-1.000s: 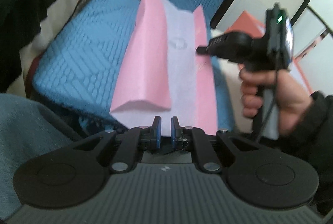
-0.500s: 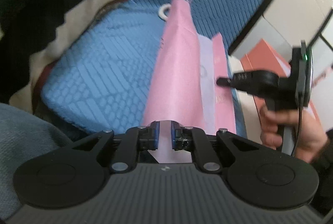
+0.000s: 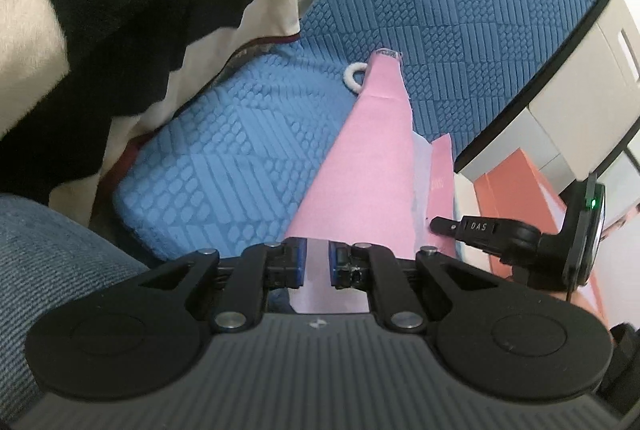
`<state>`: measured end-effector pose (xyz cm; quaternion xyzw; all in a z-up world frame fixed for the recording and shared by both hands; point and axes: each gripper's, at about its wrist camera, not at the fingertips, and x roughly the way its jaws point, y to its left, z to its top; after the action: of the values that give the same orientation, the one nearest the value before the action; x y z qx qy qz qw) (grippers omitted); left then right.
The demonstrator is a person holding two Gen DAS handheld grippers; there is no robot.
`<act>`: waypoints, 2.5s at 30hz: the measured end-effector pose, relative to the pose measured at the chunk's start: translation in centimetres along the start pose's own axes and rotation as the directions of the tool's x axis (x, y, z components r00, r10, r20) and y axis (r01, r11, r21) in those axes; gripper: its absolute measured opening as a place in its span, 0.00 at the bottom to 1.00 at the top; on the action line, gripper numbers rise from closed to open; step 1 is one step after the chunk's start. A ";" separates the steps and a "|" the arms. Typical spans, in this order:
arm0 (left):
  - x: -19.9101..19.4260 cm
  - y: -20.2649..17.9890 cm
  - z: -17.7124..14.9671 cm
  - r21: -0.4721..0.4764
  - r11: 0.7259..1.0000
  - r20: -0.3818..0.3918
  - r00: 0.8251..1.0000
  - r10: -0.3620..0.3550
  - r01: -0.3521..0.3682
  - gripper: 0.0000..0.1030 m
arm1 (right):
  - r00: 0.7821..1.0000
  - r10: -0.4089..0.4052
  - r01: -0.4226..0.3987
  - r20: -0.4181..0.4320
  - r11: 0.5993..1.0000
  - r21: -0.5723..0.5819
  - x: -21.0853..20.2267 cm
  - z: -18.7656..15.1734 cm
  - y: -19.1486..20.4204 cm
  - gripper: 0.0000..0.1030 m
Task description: Fold shopping bag
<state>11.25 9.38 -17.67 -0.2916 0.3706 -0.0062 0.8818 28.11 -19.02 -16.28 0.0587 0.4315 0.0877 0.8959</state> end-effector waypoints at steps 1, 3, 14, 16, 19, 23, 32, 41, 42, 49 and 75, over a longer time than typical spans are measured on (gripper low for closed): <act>0.2 0.3 0.1 -0.013 1.000 -0.001 1.000 0.001 -0.001 0.11 | 1.000 -0.002 0.002 0.000 1.000 -0.003 0.0 0.0 0.0 0.04; 0.4 0.5 0.3 -0.016 1.000 0.017 1.000 0.012 -0.012 0.11 | 1.000 -0.004 0.004 0.002 1.000 -0.009 -0.1 -0.1 0.3 0.04; 2.0 0.6 2.0 0.015 0.997 0.084 0.994 0.069 -0.070 0.11 | 0.999 -0.035 0.034 -0.002 0.995 -0.094 -0.6 -0.4 1.5 0.04; 2.6 0.3 2.4 0.048 0.996 0.085 0.994 0.071 -0.075 0.11 | 0.999 -0.048 0.047 -0.006 0.993 -0.106 -0.7 -0.5 1.6 0.04; 4.0 -0.2 3.2 0.105 0.992 0.073 0.995 0.068 -0.076 0.11 | 0.998 -0.058 0.057 -0.003 0.992 -0.112 -0.9 -0.5 1.5 0.04; 6.1 -0.8 3.7 0.178 0.980 0.046 0.996 0.078 -0.085 0.11 | 0.998 -0.067 0.066 -0.001 0.992 -0.112 -0.9 -0.6 1.6 0.04; 9.6 0.9 6.2 0.160 0.977 -0.002 0.989 0.146 -0.144 0.11 | 0.996 -0.093 0.094 0.010 0.992 -0.087 -0.9 -0.4 1.1 0.05; 10.7 1.4 6.7 0.164 0.979 -0.048 0.990 0.131 -0.122 0.11 | 0.999 -0.014 0.011 0.031 0.997 0.075 -1.8 0.0 -0.1 0.07; 10.8 1.5 6.8 0.161 0.980 -0.049 0.990 0.129 -0.120 0.11 | 0.999 -0.002 -0.001 0.040 0.996 0.092 -2.0 0.1 -0.2 0.07; 11.1 1.2 6.8 0.179 0.976 -0.044 0.990 0.135 -0.125 0.11 | 0.995 0.065 -0.078 0.082 0.984 0.162 -2.5 0.3 -0.7 0.10; 12.8 -2.4 5.3 0.291 0.941 -0.185 0.975 -0.125 0.176 0.11 | 0.995 0.102 -0.102 0.005 0.994 0.042 1.3 1.0 0.7 0.08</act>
<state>24.46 7.17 -21.80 -0.1779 0.4129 -0.1547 0.8797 29.63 -18.14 -16.50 0.0996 0.4283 0.1244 0.8895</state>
